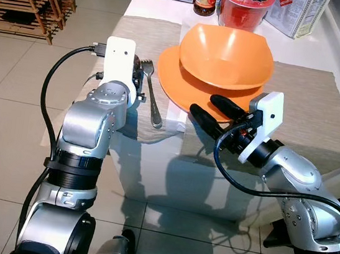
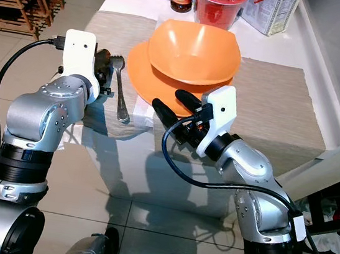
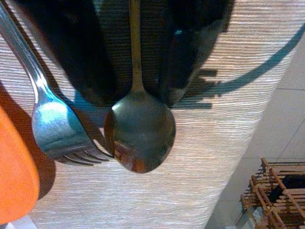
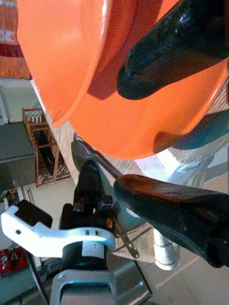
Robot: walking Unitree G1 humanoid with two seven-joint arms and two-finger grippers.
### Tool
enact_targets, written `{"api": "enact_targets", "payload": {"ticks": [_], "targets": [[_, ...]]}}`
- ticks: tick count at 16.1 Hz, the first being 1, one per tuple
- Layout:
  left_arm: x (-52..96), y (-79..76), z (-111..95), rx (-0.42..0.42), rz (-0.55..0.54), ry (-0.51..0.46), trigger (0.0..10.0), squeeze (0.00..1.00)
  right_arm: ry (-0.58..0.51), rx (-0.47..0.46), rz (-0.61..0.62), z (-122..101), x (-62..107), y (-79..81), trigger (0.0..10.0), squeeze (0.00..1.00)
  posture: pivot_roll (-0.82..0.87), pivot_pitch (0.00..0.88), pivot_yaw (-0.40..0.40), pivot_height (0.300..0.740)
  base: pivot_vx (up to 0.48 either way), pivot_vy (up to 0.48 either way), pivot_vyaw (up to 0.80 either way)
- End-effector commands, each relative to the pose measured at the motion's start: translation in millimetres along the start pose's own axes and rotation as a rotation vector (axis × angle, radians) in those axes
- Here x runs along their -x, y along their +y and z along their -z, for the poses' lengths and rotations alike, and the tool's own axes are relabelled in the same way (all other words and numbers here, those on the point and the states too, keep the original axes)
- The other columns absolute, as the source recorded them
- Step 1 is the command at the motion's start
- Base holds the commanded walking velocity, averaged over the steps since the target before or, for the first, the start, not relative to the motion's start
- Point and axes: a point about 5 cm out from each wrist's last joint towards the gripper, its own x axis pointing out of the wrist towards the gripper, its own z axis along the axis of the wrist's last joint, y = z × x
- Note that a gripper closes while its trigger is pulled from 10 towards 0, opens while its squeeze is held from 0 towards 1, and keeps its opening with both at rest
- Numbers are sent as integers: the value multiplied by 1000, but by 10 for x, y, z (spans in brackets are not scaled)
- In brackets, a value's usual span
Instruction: Setting the table
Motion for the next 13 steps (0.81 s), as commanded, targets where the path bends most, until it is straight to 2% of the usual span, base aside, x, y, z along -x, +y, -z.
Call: {"api": "enact_targets", "payload": {"ticks": [1,4,7,10,12,13], "targets": [[-37,62,199,-23,-24,95,0,0,-8,7,27,-24,3,-41,10000,0,-68,207,31,740,0,0,0],[-34,72,184,-21,-24,88,0,0,-10,7,37,-26,0,-53,10000,0,-70,207,31,740,0,0,0],[-37,169,86,1,-45,40,0,0,-26,6,67,-57,-13,-94,10000,0,-69,207,30,740,0,0,0],[-32,154,85,10,-32,37,0,0,-29,8,80,-64,-13,-110,10000,0,-70,208,30,740,0,0,0],[-27,189,21,50,-34,-3,0,0,-37,6,99,-77,-17,-130,10000,0,-73,209,30,740,0,0,0],[-15,258,-94,115,-22,-80,0,0,-46,4,112,-90,-19,-145,10000,0,-74,209,28,740,0,0,0]]}}
